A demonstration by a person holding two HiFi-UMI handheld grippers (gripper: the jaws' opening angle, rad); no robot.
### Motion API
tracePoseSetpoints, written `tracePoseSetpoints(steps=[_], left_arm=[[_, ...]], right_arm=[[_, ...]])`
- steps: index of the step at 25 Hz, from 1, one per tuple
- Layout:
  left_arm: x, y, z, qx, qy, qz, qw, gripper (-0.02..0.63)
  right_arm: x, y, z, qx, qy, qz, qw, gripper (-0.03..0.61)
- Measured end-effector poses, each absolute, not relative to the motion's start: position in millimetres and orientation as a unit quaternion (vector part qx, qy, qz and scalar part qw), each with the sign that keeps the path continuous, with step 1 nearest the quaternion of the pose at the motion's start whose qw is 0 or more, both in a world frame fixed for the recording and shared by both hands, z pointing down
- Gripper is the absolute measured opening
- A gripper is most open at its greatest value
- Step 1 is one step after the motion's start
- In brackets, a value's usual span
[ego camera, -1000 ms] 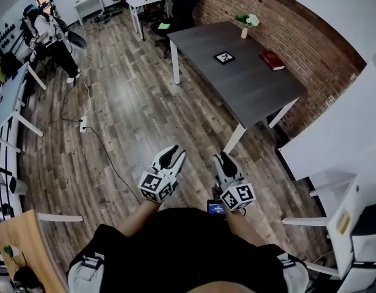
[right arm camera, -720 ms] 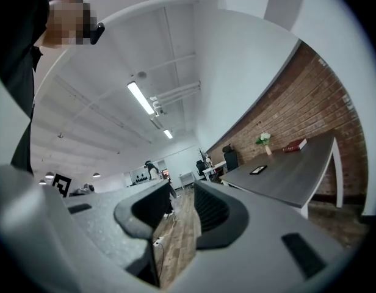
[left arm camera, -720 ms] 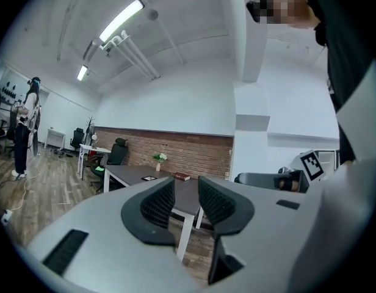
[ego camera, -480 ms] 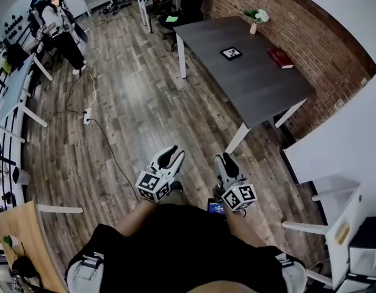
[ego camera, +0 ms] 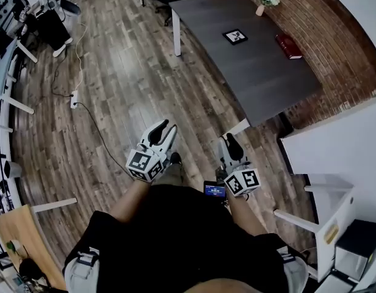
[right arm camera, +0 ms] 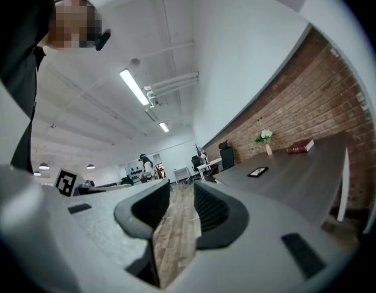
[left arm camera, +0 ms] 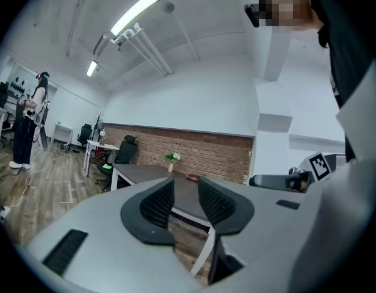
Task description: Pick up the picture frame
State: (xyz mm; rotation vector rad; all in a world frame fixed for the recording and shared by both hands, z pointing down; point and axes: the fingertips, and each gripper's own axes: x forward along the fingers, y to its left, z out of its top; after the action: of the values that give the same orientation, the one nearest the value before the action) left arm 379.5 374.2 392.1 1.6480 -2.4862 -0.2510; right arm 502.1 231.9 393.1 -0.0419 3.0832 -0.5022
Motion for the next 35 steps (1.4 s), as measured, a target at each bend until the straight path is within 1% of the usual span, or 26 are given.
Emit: tracePoseSetpoints(steps=[2, 9, 20, 26, 35], left_arm=[[341, 366, 387, 0.548, -0.829, -0.086, 0.069, 0.112], [239, 350, 386, 0.555, -0.822, -0.1, 0.078, 0.112], [121, 332, 387, 0.539, -0.832, -0.105, 0.076, 0.112], [60, 281, 384, 0.549, -0.828, -0.093, 0.068, 0.11], [-40, 180, 374, 0.561, -0.82, -0.074, 0.082, 0.11]], right_arm=[[463, 216, 381, -0.018, 0.991, -0.132, 0.013, 0.129], [358, 185, 358, -0.036, 0.994, -0.103, 0.017, 0.129], [282, 127, 349, -0.078, 0.993, -0.089, 0.029, 0.129], [214, 84, 350, -0.067, 0.993, -0.09, 0.041, 0.129], [105, -4, 346, -0.051, 0.992, -0.106, 0.051, 0.129]])
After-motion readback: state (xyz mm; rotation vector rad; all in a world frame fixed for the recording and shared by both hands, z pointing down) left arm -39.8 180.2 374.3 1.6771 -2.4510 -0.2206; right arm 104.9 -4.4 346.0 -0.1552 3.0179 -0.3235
